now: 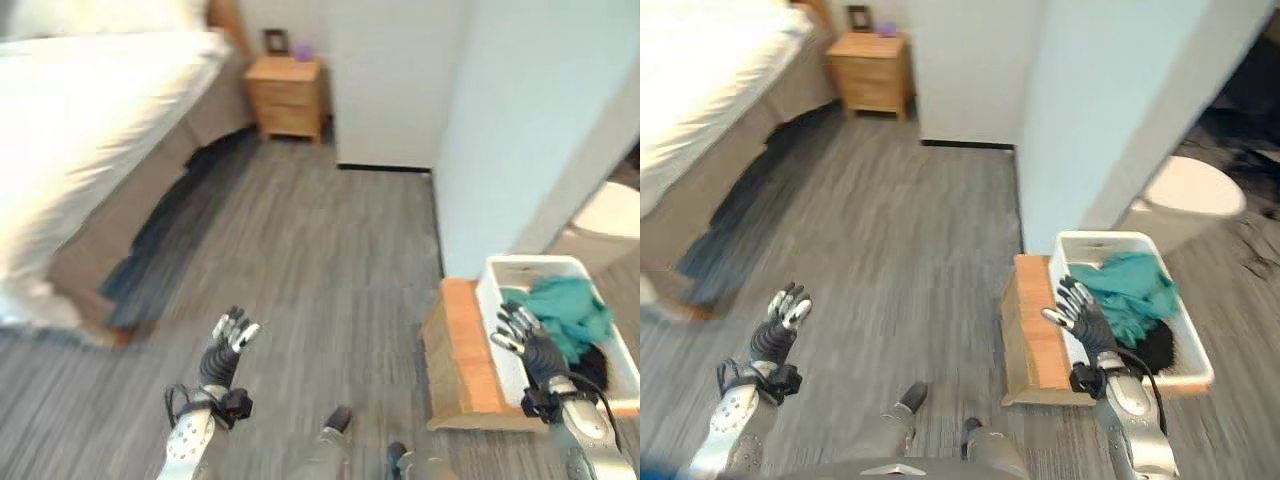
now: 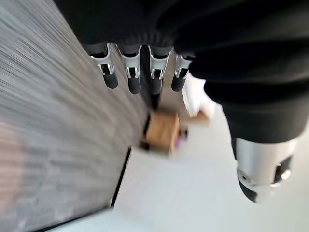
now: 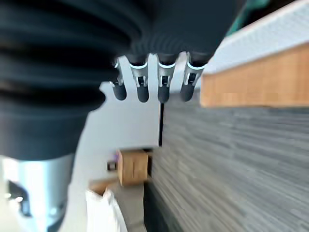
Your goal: Pick up bed clothes into laundry basket.
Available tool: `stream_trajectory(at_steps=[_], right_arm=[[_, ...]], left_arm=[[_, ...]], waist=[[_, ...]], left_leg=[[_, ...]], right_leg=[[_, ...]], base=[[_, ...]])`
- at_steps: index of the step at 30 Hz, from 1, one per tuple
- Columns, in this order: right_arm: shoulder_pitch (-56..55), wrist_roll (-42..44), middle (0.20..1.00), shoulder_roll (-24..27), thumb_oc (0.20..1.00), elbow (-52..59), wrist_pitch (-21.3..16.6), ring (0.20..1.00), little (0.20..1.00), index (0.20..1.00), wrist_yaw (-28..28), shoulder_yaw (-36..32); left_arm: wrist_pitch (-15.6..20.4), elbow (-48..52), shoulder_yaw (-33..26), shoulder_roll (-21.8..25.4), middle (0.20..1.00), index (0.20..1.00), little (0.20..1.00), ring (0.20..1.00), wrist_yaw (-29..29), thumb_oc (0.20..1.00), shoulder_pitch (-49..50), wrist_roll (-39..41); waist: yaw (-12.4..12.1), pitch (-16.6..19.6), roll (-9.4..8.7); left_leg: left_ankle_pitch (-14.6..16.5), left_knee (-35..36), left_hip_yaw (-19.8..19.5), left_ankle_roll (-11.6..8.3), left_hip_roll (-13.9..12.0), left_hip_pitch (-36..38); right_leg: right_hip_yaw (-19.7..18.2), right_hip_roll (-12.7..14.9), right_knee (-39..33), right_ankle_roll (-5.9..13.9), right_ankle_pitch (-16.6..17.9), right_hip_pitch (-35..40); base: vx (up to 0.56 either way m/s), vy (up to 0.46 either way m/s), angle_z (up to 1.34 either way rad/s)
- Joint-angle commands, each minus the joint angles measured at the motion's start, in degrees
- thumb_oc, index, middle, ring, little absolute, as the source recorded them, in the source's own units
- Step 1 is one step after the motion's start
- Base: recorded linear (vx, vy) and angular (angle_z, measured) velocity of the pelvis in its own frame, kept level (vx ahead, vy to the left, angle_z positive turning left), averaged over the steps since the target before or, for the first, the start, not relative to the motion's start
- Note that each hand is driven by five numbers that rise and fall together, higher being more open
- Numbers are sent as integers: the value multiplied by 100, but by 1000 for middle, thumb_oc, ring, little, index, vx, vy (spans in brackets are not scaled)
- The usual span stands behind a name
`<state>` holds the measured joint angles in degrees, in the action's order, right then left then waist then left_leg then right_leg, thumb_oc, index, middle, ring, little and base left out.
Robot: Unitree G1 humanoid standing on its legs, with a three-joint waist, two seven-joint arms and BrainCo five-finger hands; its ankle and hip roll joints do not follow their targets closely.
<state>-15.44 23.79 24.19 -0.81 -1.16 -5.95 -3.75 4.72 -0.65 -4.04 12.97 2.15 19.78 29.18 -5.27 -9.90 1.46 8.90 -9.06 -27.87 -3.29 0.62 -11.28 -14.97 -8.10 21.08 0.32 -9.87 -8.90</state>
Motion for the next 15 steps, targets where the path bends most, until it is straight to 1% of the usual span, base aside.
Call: stream_trajectory(at_steps=[1, 2, 3, 4, 5, 6, 7, 8, 9, 10, 11, 12, 13, 14, 15], right_arm=[[-20, 308, 1000, 115, 1000, 300, -237, 1000, 1000, 1000, 174, -120], [-90, 281, 1000, 85, 1000, 281, -231, 1000, 1000, 1000, 171, -172], [-90, 281, 1000, 84, 1000, 282, -231, 1000, 1000, 1000, 171, -171], [-237, 234, 1000, -2, 1000, 275, -279, 1000, 1000, 1000, 185, -300], [-235, 233, 1000, -4, 1000, 276, -280, 1000, 1000, 1000, 185, -301], [-280, 280, 1000, -64, 1000, 289, -329, 1000, 1000, 1000, 187, -332], [-322, 288, 1000, -127, 1000, 285, -325, 1000, 1000, 1000, 229, -338], [-360, 284, 1000, -237, 1000, 293, -334, 1000, 1000, 1000, 242, -308], [-331, 181, 1000, -239, 1000, 297, -303, 1000, 1000, 1000, 229, -260], [-242, 67, 1000, -213, 1000, 285, -290, 1000, 1000, 1000, 198, -160], [-115, 9, 1000, -183, 1000, 264, -274, 1000, 1000, 1000, 191, -68], [-106, 8, 1000, -182, 1000, 257, -276, 1000, 1000, 1000, 192, -63], [-46, -18, 1000, -192, 1000, 256, -263, 1000, 1000, 1000, 161, 3], [15, -80, 1000, -218, 1000, 290, -234, 1000, 1000, 1000, 65, 118], [71, -124, 1000, -203, 1000, 312, -223, 1000, 1000, 1000, 37, 151]], left_arm=[[179, 150, -40, 323, 1000, 1000, 1000, 1000, 5, 1000, -446, 230], [150, 144, -35, 326, 1000, 1000, 1000, 1000, -25, 1000, -414, 237], [148, 147, -36, 326, 1000, 1000, 1000, 1000, -25, 1000, -413, 237], [113, 75, 9, 397, 1000, 1000, 1000, 1000, -57, 1000, -521, 123], [113, 75, 7, 398, 1000, 1000, 1000, 1000, -57, 1000, -524, 122], [118, 28, 69, 465, 1000, 1000, 1000, 1000, -19, 1000, -690, 70], [110, -37, 137, 476, 1000, 1000, 1000, 1000, -7, 1000, -776, 75], [85, -112, 355, 476, 1000, 1000, 1000, 1000, 32, 1000, -1051, 87], [91, -112, 416, 456, 1000, 1000, 1000, 1000, 83, 1000, -1104, 34], [101, -62, 451, 471, 1000, 1000, 1000, 1000, 126, 1000, -1134, -35], [107, -4, 455, 497, 1000, 1000, 1000, 1000, 138, 1000, -1125, -71], [104, -1, 450, 497, 1000, 1000, 1000, 1000, 139, 1000, -1126, -72], [100, 60, 428, 532, 1000, 1000, 1000, 1000, 109, 1000, -1096, -128], [118, 38, 452, 644, 1000, 1000, 1000, 1000, 76, 1000, -1082, -253], [142, -43, 455, 683, 1000, 1000, 1000, 1000, 61, 1000, -1070, -322]], waist=[[488, -107, -596], [555, -70, -583], [568, -61, -588], [806, 58, -552], [826, 69, -561], [971, 133, -496], [1053, 173, -449], [1148, 276, -250], [1184, 303, -191], [1144, 285, -176], [1122, 239, -172], [1125, 239, -180], [1115, 197, -192], [1219, 148, -216], [1281, 148, -212]], left_leg=[[-747, -738, 2588, 102, -232, 183], [-647, -744, 2902, 114, -347, 365], [-677, -724, 2891, 113, -339, 352], [-564, -795, 3678, 71, -765, 744], [-601, -769, 3661, 72, -751, 727], [-626, -727, 4248, 12, -999, 988], [-571, -522, 4323, -38, -966, 1096], [-464, 389, 4482, -33, -772, 1272], [-493, 626, 4237, 12, -656, 1278], [-506, 686, 4084, 72, -611, 1272], [-485, 731, 4054, 159, -572, 1285], [-486, 733, 4057, 167, -559, 1281], [-493, 787, 4010, 221, -524, 1310], [-533, 891, 3671, 277, -417, 1328], [-552, 953, 3469, 296, -358, 1349]], right_leg=[[1181, 1103, -1861, 262, 638, 788], [1456, 1167, -1888, 274, 635, 794], [1468, 1173, -1898, 273, 653, 783], [2117, 1357, -1844, 304, 607, 787], [2136, 1367, -1853, 301, 624, 774], [2580, 1446, -1755, 308, 603, 756], [2832, 1530, -1739, 319, 590, 764], [3392, 1693, -1610, 412, 561, 782], [3539, 1779, -1465, 455, 575, 724], [3581, 1865, -1236, 486, 632, 613], [3597, 2011, -892, 545, 711, 468], [3590, 2029, -861, 552, 698, 448], [3458, 2102, -642, 616, 749, 349], [2649, 1932, -420, 769, 901, 157], [2109, 1714, -464, 804, 888, 86]], base=[[-405, -145, 278], [-406, -151, 216], [-185, -20, 107], [-123, -10, 162], [-191, 18, 229], [-131, 57, 209], [-149, 196, 159], [-92, 247, 179], [-55, 293, 212], [-53, 233, 258], [-37, 162, 183], [-33, 126, 93], [-23, 92, 21], [2, 113, 1], [2, 67, 38]])
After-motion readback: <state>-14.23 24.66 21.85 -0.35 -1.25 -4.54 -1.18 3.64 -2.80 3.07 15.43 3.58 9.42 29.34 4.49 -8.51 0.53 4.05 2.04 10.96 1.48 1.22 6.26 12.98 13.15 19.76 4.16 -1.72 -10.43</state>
